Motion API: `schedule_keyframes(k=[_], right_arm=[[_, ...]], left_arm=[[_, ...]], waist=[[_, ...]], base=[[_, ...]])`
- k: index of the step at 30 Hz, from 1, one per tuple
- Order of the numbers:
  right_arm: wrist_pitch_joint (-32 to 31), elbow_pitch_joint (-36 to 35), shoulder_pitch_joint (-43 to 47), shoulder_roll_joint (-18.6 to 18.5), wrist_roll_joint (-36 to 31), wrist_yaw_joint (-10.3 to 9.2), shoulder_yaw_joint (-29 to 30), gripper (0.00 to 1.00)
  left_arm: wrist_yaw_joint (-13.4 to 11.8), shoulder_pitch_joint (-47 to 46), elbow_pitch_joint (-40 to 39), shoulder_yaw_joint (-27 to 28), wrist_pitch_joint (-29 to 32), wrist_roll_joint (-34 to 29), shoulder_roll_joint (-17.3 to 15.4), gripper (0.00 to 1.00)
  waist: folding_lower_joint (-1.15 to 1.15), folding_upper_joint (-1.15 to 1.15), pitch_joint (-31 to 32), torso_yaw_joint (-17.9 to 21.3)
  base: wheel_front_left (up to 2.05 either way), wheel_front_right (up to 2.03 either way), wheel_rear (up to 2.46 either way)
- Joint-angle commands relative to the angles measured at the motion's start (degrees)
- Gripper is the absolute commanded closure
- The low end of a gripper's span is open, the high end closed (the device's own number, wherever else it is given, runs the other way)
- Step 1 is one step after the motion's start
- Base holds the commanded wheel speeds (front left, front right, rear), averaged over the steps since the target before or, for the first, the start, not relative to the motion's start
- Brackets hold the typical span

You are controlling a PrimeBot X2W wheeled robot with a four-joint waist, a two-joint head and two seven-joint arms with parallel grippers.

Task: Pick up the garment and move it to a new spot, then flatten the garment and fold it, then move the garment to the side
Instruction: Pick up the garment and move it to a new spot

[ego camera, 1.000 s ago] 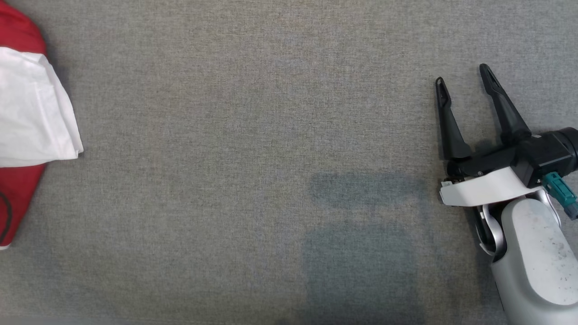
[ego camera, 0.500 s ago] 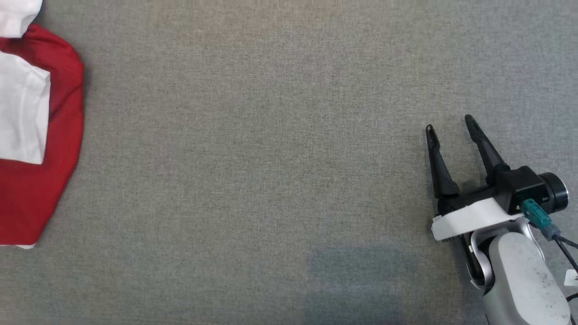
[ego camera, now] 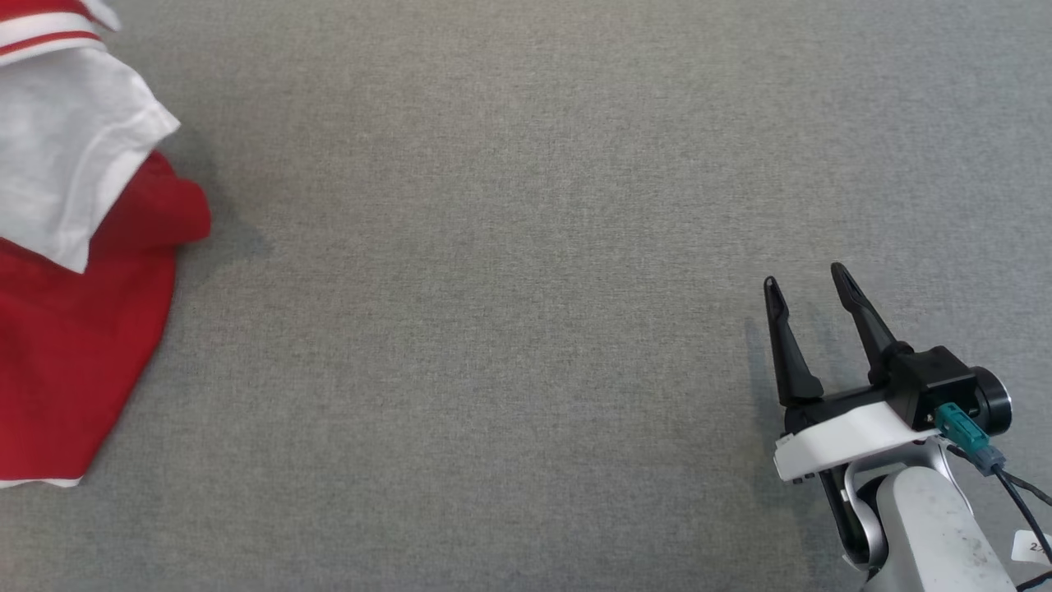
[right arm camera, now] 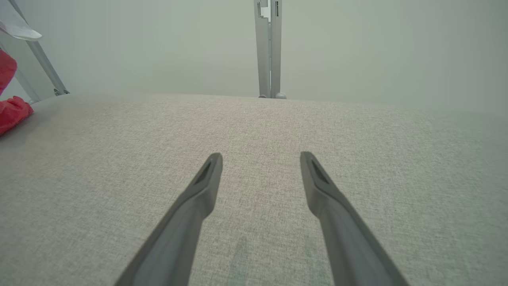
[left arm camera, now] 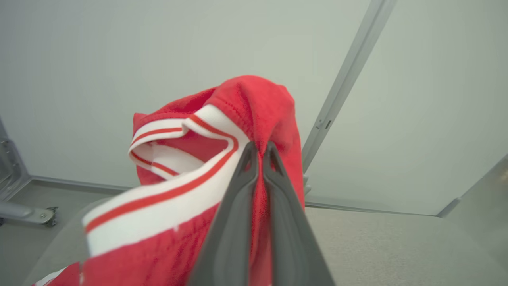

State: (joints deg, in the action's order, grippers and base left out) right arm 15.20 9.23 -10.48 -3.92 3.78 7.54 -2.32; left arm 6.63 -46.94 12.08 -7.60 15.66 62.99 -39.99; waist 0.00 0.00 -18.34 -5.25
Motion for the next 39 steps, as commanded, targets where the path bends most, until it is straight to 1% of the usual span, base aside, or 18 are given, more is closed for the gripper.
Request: schedule_keyframes(k=[1,4,5,9,12,15,17,20,24,26,29,34,36,39], right_arm=[[-0.08,-0.1,0.92,0.31,0.46,-0.1,0.3,0.0],[-0.08,-0.34,1.37,0.57,0.84,-0.1,0.53,0.0],[-0.08,-0.34,1.37,0.57,0.84,-0.1,0.53,0.0],[-0.08,-0.35,2.36,0.74,1.13,-0.1,0.86,0.0],[-0.08,-0.34,2.51,0.87,1.33,-0.1,1.0,0.0],[-0.08,-0.39,2.94,0.93,1.6,-0.1,0.99,0.0],[-0.08,-0.44,2.84,0.97,1.97,-0.1,0.79,0.0],[-0.08,-0.56,2.92,0.96,2.42,-0.1,0.74,0.0],[-0.08,-0.64,3.08,0.98,2.88,-0.1,0.34,0.0],[-0.08,-0.64,3.34,0.94,3.08,-0.1,0.08,0.0],[-0.08,-0.43,3.18,0.97,3.2,-0.1,-0.21,0.0],[-0.08,-0.18,3.45,0.96,3.44,-0.1,-0.81,0.0],[-0.08,-0.2,3.86,0.97,3.35,-0.09,-0.85,0.0],[-0.08,0.03,4.28,0.96,3.04,-0.09,-1.02,0.0]], left_arm=[[-1.34,1.52,-4.28,-0.74,1.29,0.12,0.69,1.0],[-3.44,3.4,-11.4,-2.0,3.21,0.66,1.4,1.0],[-3.44,3.4,-11.4,-2.0,3.21,0.66,1.4,1.0],[-5.99,5.69,-19.82,-3.94,4.85,2.35,4.19,1.0],[-7.66,7.35,-24.64,-6.76,5.2,3.15,7.5,1.0],[-8.64,8.83,-28.29,-10.61,5.19,3.23,11.4,1.0],[-9.04,9.48,-29.75,-13.35,5.01,2.99,14.02,1.0],[-9.59,10.58,-29.87,-17.06,4.59,2.49,17.64,1.0],[-10.08,12.27,-26.09,-20.18,3.21,2.19,21.42,1.0],[-9.98,13.3,-22.18,-21.04,2.68,2.78,22.64,1.0],[-9.79,14.78,-13.42,-20.89,1.15,2.81,23.49,1.0],[-8.61,16.27,3.33,-19.97,-3.32,1.23,23.28,1.0],[-7.9,16.59,9.58,-19.08,-5.37,1.35,23.8,1.0],[-6.13,15.98,17.27,-18.73,-8.41,0.71,24.31,1.0]], waist=[[0.0,0.0,2.37,2.82],[0.0,0.0,3.09,4.46],[0.0,0.0,3.09,4.46],[0.0,0.0,3.78,6.64],[0.0,0.0,4.14,8.2],[0.0,0.0,4.35,9.77],[0.0,0.0,4.46,10.78],[0.0,0.0,4.9,12.2],[0.0,0.0,5.14,14.0],[0.0,0.0,5.26,14.69],[0.0,0.0,5.45,15.64],[0.0,0.0,5.69,17.0],[0.0,0.0,5.69,17.2],[0.0,0.0,5.65,17.34]], base=[[0.0,0.0,0.0],[0.0,0.0,0.0],[0.0,0.0,0.0],[0.0,0.0,0.0],[0.0,0.0,0.0],[0.0,0.0,0.0],[0.0,0.0,0.0],[0.0,0.0,0.0],[0.0,0.0,0.0],[0.0,0.0,0.0],[0.0,0.0,0.0],[0.0,0.0,0.0],[0.0,0.0,0.0],[0.0,0.0,0.0]])
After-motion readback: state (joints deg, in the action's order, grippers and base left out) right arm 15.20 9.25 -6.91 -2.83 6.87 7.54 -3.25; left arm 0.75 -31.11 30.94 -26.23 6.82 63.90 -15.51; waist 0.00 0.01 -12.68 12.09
